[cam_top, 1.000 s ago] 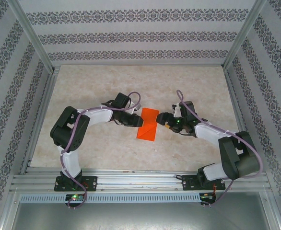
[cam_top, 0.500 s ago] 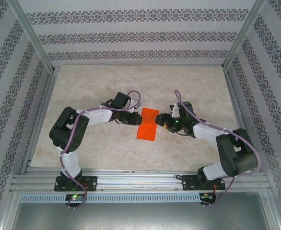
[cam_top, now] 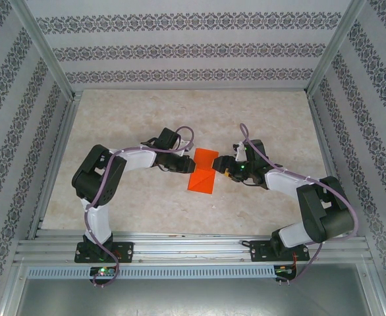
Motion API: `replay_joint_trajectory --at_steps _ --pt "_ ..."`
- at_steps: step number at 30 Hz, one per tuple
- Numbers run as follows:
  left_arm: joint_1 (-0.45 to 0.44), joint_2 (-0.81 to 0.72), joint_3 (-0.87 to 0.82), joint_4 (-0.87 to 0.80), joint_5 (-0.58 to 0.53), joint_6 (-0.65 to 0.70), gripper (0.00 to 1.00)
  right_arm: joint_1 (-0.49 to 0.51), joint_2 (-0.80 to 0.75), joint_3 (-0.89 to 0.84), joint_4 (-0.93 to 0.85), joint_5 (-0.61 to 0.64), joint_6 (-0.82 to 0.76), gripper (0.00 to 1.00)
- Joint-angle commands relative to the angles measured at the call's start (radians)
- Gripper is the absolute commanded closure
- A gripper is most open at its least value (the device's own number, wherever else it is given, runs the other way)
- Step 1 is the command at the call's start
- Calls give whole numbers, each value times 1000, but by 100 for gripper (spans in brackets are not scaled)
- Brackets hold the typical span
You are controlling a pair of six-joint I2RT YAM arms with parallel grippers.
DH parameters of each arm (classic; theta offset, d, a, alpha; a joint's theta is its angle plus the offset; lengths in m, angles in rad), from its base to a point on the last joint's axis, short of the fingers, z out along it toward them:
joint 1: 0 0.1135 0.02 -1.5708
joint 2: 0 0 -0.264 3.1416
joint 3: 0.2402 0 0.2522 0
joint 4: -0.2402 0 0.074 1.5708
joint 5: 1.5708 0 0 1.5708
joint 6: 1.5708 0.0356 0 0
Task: Fold a paper plane with a square sheet of paper (fold left side to right side)
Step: Turn over the paper at the center of the table.
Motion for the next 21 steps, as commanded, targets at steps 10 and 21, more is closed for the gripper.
replay_joint_trajectory --at_steps 10,21 --pt "4 -104 -75 134 23 -50 100 46 53 16 87 -25 27 35" --pt "5 -184 -164 231 -27 -100 100 114 158 63 202 -22 85 42"
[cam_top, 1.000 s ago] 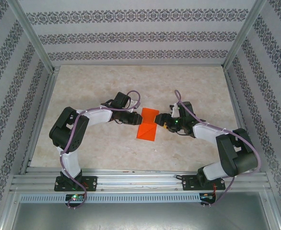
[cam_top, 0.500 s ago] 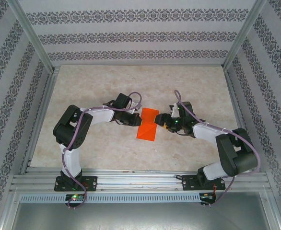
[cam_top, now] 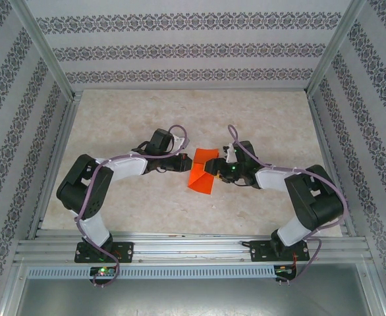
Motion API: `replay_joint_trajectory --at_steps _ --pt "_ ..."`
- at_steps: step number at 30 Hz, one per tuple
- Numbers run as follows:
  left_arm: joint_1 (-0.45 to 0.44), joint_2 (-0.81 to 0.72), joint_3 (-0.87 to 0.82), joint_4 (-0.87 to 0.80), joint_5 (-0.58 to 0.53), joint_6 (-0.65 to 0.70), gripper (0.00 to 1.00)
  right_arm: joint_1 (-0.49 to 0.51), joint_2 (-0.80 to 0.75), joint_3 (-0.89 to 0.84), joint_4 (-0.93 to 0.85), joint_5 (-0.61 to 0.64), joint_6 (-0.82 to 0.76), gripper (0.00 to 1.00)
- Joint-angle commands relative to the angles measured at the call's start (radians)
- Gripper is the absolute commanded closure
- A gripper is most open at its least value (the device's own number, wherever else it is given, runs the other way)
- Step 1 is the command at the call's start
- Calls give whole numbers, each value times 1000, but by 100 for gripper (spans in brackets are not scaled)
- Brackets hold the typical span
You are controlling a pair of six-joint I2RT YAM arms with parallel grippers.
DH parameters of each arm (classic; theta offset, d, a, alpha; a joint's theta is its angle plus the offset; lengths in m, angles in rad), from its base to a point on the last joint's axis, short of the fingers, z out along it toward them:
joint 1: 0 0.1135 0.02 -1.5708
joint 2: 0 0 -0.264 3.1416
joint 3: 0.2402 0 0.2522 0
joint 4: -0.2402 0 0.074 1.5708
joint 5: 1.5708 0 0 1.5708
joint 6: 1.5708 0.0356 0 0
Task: Fold a paper plane with a square sheet of paper (fold left side to right side)
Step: Turn over the paper at the center of the table.
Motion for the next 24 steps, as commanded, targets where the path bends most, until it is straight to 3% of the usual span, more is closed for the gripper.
replay_joint_trajectory --at_steps 1,6,12,21,24 --pt "5 -5 -7 45 -17 -19 100 22 33 42 74 -17 24 43" --pt "5 4 2 36 -22 -21 100 33 82 68 97 -17 31 50" --pt "4 10 7 15 -40 -13 100 38 115 81 113 -17 34 64" --pt "12 -59 -7 3 -88 -7 82 33 88 72 121 -15 17 93" --pt "32 -124 -28 9 -107 -22 72 22 54 69 121 -10 3 100"
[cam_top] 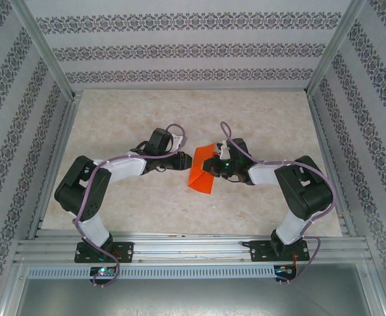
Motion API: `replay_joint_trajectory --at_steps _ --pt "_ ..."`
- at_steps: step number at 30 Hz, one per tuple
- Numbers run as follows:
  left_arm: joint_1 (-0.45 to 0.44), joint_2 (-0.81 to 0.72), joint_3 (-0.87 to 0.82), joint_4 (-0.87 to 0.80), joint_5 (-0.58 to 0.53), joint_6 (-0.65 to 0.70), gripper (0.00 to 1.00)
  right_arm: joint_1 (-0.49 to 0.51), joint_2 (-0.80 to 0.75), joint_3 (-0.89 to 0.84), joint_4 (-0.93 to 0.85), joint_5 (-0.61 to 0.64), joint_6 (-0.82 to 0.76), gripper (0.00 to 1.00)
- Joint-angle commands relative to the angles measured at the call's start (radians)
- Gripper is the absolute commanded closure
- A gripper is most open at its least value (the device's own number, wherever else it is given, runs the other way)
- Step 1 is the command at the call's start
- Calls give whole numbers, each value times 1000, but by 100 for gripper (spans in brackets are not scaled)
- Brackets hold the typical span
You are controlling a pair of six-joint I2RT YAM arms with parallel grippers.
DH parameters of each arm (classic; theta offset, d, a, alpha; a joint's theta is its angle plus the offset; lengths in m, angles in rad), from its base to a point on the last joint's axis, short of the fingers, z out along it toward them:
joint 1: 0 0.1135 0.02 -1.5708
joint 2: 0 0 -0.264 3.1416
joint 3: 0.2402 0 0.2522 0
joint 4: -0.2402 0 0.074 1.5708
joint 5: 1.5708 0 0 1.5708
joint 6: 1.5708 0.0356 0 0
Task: Fold a paper plane with a square sheet of paper (fold left side to right side)
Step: Turn over the paper at the center of the table.
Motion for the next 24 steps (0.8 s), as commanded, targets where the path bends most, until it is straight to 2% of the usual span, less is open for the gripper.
replay_joint_trajectory --at_steps 1,10,13,15,19,24 --pt "34 -106 -28 12 -37 -11 69 -10 -62 11 23 -7 -36 100" --pt "144 -423 -119 18 -111 -46 29 -73 -246 23 32 -19 -124 100" --pt "188 -504 -135 30 -92 -69 17 -94 -307 33 67 -49 -144 100" --pt "222 -540 -143 62 -36 -102 9 -101 -345 42 107 -70 -152 100" --pt "278 -544 -153 249 166 -249 7 -106 -406 65 206 -120 -159 100" --pt "286 -492 -152 620 361 -474 17 -106 -457 100 326 -176 -162 100"
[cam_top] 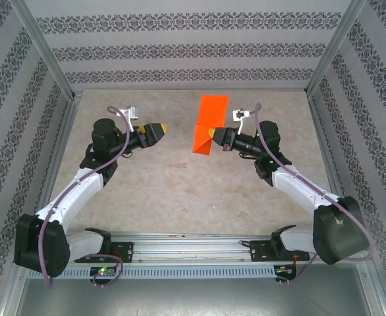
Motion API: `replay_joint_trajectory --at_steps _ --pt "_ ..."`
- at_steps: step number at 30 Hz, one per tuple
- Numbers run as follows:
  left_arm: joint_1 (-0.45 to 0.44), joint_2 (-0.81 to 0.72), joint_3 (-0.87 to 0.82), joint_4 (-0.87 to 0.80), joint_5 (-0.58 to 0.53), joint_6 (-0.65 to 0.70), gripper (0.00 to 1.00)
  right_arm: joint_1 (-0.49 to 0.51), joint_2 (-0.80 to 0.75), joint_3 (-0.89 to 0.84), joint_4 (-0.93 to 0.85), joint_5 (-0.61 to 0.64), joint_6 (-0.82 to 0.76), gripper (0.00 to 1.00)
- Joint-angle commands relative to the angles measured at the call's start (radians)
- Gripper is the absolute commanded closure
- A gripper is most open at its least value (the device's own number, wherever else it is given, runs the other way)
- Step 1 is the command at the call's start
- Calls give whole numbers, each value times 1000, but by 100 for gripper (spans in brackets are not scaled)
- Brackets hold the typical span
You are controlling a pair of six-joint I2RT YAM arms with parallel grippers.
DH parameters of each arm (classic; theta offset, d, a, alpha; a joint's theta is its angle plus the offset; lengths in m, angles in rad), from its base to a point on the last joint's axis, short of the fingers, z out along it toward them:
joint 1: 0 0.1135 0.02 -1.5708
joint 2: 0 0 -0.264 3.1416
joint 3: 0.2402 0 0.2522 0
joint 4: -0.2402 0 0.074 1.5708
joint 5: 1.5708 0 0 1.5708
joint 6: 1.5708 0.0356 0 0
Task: Fold a paper plane with a square sheet of paper (fold left side to right side)
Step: Turn over the paper at the center of the table.
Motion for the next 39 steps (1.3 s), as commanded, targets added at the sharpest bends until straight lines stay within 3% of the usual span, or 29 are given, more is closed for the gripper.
replay_joint_trajectory --at_steps 1,5,17,26,29,33,39 --pt "4 36 4 370 198 -217 19 -6 -42 45 155 -73 -31 100" --pt "-20 74 21 525 257 -318 21 4 -52 72 215 -101 -22 100" --pt "-127 126 60 530 251 -283 18 69 1 125 258 -93 -2 100" --pt "-164 168 88 565 241 -290 22 93 43 146 277 -97 16 100" --pt "-171 185 97 581 243 -302 28 98 55 150 283 -100 23 100" --pt "-174 204 100 594 236 -313 44 100 68 149 293 -100 33 100" --pt "-174 209 101 594 229 -317 63 98 66 140 292 -93 35 93"
